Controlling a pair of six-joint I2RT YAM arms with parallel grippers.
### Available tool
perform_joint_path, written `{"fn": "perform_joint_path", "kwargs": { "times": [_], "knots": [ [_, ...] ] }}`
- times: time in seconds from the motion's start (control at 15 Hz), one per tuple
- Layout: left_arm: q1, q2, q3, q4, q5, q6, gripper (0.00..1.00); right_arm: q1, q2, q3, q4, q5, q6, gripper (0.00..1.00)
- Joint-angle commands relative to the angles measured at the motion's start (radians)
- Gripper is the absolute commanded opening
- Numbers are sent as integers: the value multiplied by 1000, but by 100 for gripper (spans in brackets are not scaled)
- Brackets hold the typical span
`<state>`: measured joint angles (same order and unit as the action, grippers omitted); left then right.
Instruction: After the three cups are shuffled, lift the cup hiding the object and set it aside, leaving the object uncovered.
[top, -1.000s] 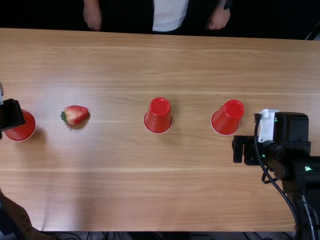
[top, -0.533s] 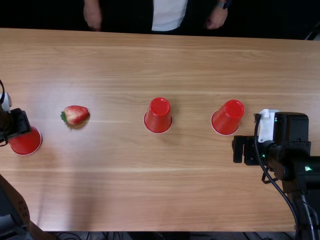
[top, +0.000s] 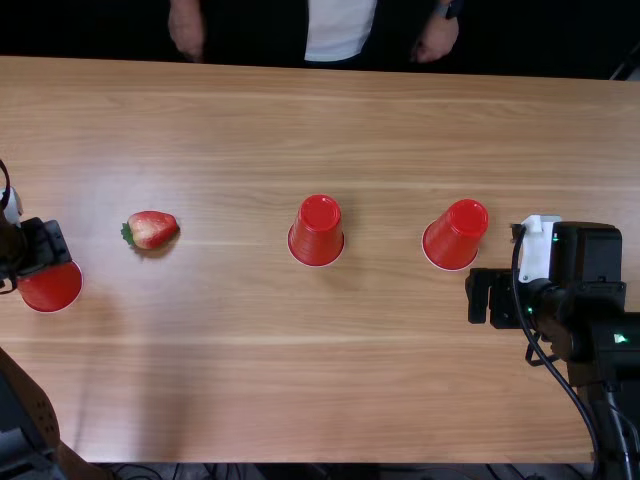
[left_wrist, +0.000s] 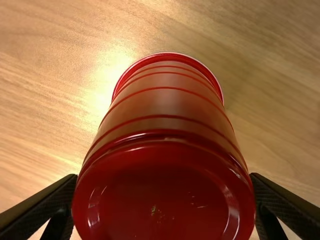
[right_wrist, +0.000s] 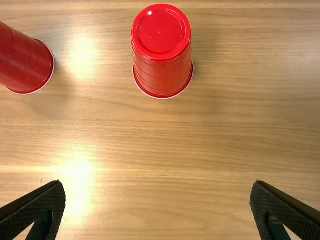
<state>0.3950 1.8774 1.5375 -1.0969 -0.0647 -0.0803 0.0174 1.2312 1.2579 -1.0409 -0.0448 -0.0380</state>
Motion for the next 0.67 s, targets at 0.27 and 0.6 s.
{"fn": "perform_joint_path", "kwargs": {
  "times": [0.27,0.6],
  "knots": [
    [-31,-264,73,15,17,-87,100,3,-12,67,-6,-5,9,100],
    [-346,-343,115,5,13,-84,100,6,-12,72,-4,-5,9,100]
  ]
}}
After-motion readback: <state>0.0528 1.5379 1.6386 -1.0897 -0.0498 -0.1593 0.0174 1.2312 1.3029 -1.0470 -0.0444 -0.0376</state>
